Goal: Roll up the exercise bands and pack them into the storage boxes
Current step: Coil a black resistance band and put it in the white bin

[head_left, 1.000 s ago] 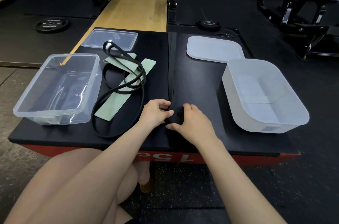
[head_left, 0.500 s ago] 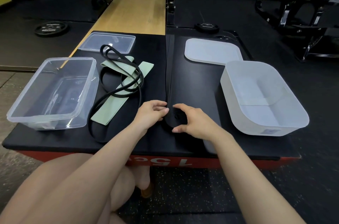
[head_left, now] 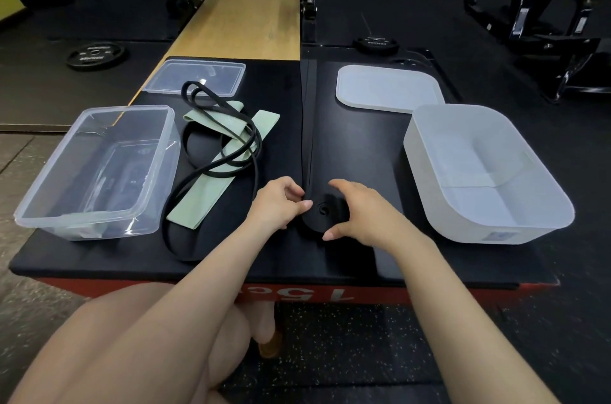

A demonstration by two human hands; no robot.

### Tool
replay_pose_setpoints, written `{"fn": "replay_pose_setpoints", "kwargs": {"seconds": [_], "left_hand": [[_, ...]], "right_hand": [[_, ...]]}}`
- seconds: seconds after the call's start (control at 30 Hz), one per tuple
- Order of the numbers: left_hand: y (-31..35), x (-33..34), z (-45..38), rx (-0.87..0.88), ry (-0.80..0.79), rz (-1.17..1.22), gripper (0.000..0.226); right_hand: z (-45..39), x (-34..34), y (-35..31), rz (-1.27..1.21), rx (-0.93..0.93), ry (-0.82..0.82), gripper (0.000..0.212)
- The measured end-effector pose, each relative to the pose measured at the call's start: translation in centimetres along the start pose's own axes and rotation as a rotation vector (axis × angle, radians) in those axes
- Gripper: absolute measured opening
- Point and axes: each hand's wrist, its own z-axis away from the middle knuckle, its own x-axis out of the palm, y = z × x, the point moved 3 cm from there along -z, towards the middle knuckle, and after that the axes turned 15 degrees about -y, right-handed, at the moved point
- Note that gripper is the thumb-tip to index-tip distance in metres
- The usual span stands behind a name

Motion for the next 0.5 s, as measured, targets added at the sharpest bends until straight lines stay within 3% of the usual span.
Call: {"fn": "replay_pose_setpoints", "kwargs": {"seconds": [0.17,0.3,0.5], "left_hand": [[-0.2,0.1,-0.1,0.042,0.031,0.042,0.022],[0.0,0.3,-0.1,0.127,-0.027,0.151,0.058],[0.1,0.5,-0.1,0.132,-0.092,0.165,0.06]], "right_hand": [[0.9,3.1,-1.2,-0.09,0.075,0.18,0.094],[0.5,4.5,-2.0,-0.212,0.083,0.332,0.092],[0.4,3.8,-1.0,-0.295,0.009,0.325,0.079]]}}
